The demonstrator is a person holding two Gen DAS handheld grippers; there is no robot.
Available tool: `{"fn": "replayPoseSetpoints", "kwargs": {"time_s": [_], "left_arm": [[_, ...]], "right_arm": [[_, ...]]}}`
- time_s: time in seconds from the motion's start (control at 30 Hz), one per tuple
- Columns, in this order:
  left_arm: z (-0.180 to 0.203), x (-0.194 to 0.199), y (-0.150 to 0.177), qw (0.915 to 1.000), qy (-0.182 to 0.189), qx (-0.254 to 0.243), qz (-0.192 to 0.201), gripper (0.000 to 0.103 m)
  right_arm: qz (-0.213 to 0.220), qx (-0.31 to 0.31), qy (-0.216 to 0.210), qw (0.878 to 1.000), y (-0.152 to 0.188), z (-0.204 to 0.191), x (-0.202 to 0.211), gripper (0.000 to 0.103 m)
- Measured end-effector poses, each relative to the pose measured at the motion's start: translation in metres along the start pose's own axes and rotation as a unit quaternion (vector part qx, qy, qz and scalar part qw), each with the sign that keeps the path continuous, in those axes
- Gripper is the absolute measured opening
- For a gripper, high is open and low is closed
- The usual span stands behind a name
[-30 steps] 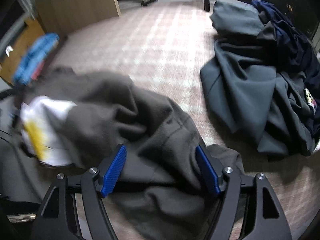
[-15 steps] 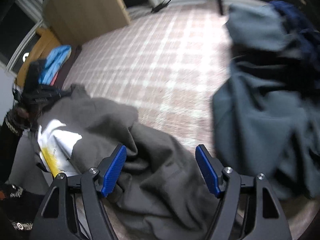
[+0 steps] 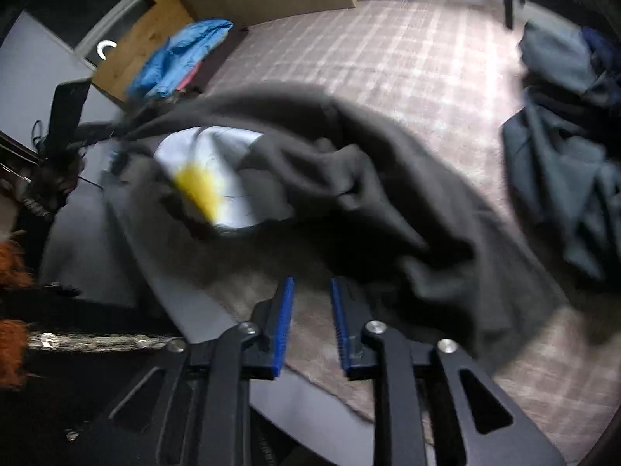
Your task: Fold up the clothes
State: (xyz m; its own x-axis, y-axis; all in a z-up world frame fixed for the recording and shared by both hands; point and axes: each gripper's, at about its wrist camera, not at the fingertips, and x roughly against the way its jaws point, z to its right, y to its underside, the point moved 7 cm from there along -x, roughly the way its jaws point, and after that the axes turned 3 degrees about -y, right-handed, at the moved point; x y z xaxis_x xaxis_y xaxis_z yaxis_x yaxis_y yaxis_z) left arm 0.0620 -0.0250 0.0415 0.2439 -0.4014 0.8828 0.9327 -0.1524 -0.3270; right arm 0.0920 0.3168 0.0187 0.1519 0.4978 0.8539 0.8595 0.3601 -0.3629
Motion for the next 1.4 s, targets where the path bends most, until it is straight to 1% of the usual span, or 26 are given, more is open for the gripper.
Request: {"fn": "replayPoseSetpoints", "kwargs": {"time_s": [0.03,0.07,0.1,0.2,0.27,0.37,0.4,0.43,0.47,0.57,0.63,0.7,0.73,0.8,0.83,0.87,0.9,0.97,1.0,1.07,1.1,1.17,1.27,1.37,1.4], "left_arm": [[-0.001,-0.003,0.005,0.9999,0.006,0.01,0.001,0.004],[-0.002,-0.006,0.007,0.9998,0.008,0.017,0.003,0.004],[-0.001,-0.007,0.01,0.9997,0.009,0.02,0.005,0.004],[0.002,-0.003,0.015,0.9997,0.003,0.018,0.013,0.004],[0.004,0.001,0.012,0.9996,0.0,0.019,0.02,0.004],[0.008,0.009,0.007,0.9995,-0.008,0.008,0.031,0.004],[0.01,0.012,0.006,0.9993,-0.01,0.005,0.035,0.004],[0.011,0.015,0.004,0.9992,-0.013,0.001,0.038,0.004],[0.013,0.018,0.003,0.999,-0.016,-0.002,0.042,0.004],[0.017,0.027,-0.002,0.9983,-0.024,-0.013,0.052,0.004],[0.02,0.032,-0.005,0.9976,-0.029,-0.019,0.059,0.004],[0.023,0.038,-0.009,0.9969,-0.034,-0.026,0.066,0.004],[0.025,0.038,-0.007,0.9968,-0.035,-0.03,0.065,0.004],[0.026,0.026,0.004,0.9979,-0.031,-0.035,0.046,0.004],[0.024,0.019,0.008,0.9984,-0.029,-0.032,0.037,0.004],[0.023,0.013,0.012,0.9988,-0.028,-0.03,0.028,0.004],[0.02,0.006,0.016,0.9989,-0.028,-0.03,0.02,0.004],[0.019,0.0,0.022,0.9989,-0.031,-0.034,0.012,0.004],[0.019,-0.002,0.024,0.9989,-0.029,-0.036,0.01,0.004],[0.02,-0.001,0.026,0.9989,-0.026,-0.039,0.007,0.004],[0.021,-0.001,0.026,0.9988,-0.025,-0.041,0.006,0.004],[0.022,-0.001,0.027,0.9987,-0.025,-0.045,0.004,0.004],[0.024,-0.001,0.028,0.9984,-0.023,-0.051,0.001,0.004],[0.025,-0.002,0.029,0.998,-0.023,-0.059,-0.002,0.004],[0.024,-0.003,0.029,0.9978,-0.023,-0.062,-0.002,0.004]], "right_arm": [[0.019,0.003,0.011,1.0,-0.013,0.006,0.003,0.06],[0.038,0.005,0.022,0.999,-0.026,0.012,0.006,0.068],[0.056,0.008,0.033,0.998,-0.038,0.018,0.009,0.068],[0.047,0.016,0.037,0.998,-0.072,0.038,-0.015,0.068],[0.009,0.02,0.022,1.0,-0.082,0.049,-0.042,0.068],[-0.049,0.019,-0.022,0.998,-0.086,0.049,-0.082,0.068],[-0.055,0.02,-0.029,0.998,-0.084,0.046,-0.087,0.064],[-0.056,0.021,-0.034,0.998,-0.082,0.043,-0.088,0.037],[-0.058,0.023,-0.039,0.997,-0.08,0.039,-0.09,0.008],[-0.008,0.039,-0.026,0.999,-0.078,0.029,-0.051,0.008],[0.04,0.042,-0.033,0.998,-0.072,0.02,-0.006,0.008],[0.067,0.038,-0.047,0.996,-0.057,0.012,0.029,0.008],[0.059,0.036,-0.048,0.996,-0.044,0.01,0.03,0.008],[0.033,0.032,-0.047,0.998,-0.013,0.007,0.027,0.017],[0.02,0.029,-0.046,0.998,0.002,0.005,0.025,0.027],[-0.003,0.03,-0.034,0.999,0.017,0.007,0.017,0.03],[-0.023,0.028,-0.017,0.999,0.027,0.011,0.008,0.03],[-0.037,0.012,-0.011,0.999,0.037,0.016,-0.001,0.03],[-0.038,0.007,-0.01,0.999,0.036,0.015,-0.003,0.032],[-0.032,0.011,-0.012,0.999,0.029,0.009,-0.005,0.047],[-0.026,0.019,-0.016,0.999,0.024,0.003,-0.005,0.049],[-0.011,0.036,-0.026,0.999,0.014,-0.006,-0.003,0.049],[-0.012,0.055,-0.043,0.997,0.0,-0.016,-0.013,0.049],[-0.04,0.04,-0.088,0.994,-0.004,-0.025,-0.037,0.049],[-0.051,0.042,-0.09,0.994,-0.002,-0.027,-0.047,0.049]]}}
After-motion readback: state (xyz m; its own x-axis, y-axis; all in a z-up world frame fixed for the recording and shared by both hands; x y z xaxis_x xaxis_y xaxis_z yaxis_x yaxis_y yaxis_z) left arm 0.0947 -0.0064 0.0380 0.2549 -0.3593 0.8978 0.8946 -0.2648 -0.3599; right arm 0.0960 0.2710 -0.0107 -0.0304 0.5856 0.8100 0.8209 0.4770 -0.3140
